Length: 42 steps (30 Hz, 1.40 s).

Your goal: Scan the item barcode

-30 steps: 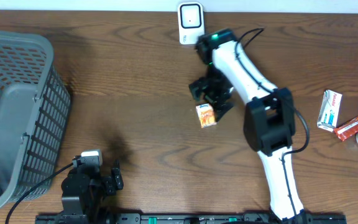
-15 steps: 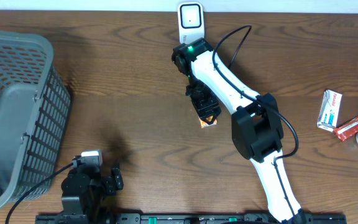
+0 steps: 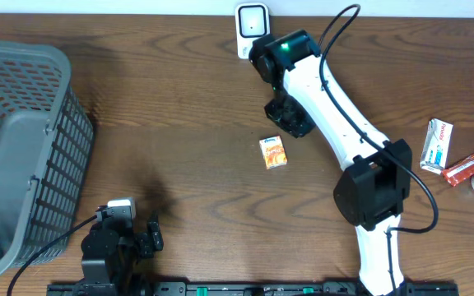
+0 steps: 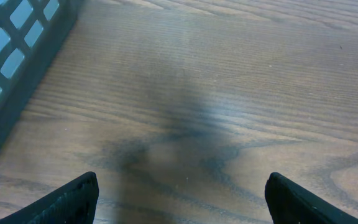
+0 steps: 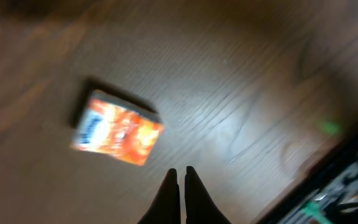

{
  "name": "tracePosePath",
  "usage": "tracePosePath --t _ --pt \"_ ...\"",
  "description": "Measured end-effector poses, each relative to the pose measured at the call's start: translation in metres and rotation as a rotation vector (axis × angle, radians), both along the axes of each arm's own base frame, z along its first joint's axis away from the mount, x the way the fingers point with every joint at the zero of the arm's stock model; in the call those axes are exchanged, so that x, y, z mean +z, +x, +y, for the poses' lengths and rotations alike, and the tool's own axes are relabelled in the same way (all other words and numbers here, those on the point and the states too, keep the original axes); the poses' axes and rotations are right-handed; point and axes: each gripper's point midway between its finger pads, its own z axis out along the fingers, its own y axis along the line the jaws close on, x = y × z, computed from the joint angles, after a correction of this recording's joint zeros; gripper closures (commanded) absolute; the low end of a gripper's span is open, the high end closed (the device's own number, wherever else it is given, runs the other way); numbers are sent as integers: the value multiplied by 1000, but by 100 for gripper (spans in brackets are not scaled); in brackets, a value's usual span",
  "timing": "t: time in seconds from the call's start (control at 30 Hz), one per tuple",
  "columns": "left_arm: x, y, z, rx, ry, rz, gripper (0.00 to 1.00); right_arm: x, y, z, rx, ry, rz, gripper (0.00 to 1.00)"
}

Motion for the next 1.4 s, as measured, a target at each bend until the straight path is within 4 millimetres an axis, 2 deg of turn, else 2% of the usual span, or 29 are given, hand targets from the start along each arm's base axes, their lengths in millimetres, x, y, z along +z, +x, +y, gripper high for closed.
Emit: tracePosePath --t 0.07,0.17,0.27,0.47,0.57,0.67,0.9,1.03,1.17,1.2,1.3,1.4 --pt "0 0 0 0 0 0 14 -15 -10 -7 18 -33 54 99" --pt "0 0 0 0 0 0 14 -66 -41 -19 26 -78 197 99" --pt "0 0 0 0 0 0 14 -89 -63 -20 19 -61 274 99" --pt "0 0 0 0 0 0 14 -125 -52 13 71 78 182 99" --pt "0 0 0 0 0 0 14 -127 -46 19 75 105 151 99" --pt "0 0 0 0 0 0 14 -126 -33 21 70 108 82 99" --pt "0 0 0 0 0 0 14 -124 -2 -10 66 -51 -56 99" --pt "0 0 0 0 0 0 14 -122 18 -27 41 -67 -109 99" --pt "0 0 0 0 0 0 14 -119 37 -23 69 -10 -141 99" --pt "0 0 0 0 0 0 14 -114 35 -21 80 4 -120 99" --pt "0 0 0 0 0 0 14 -101 9 -20 81 28 12 99" --pt "0 0 0 0 0 0 14 -96 -8 -14 64 74 92 96"
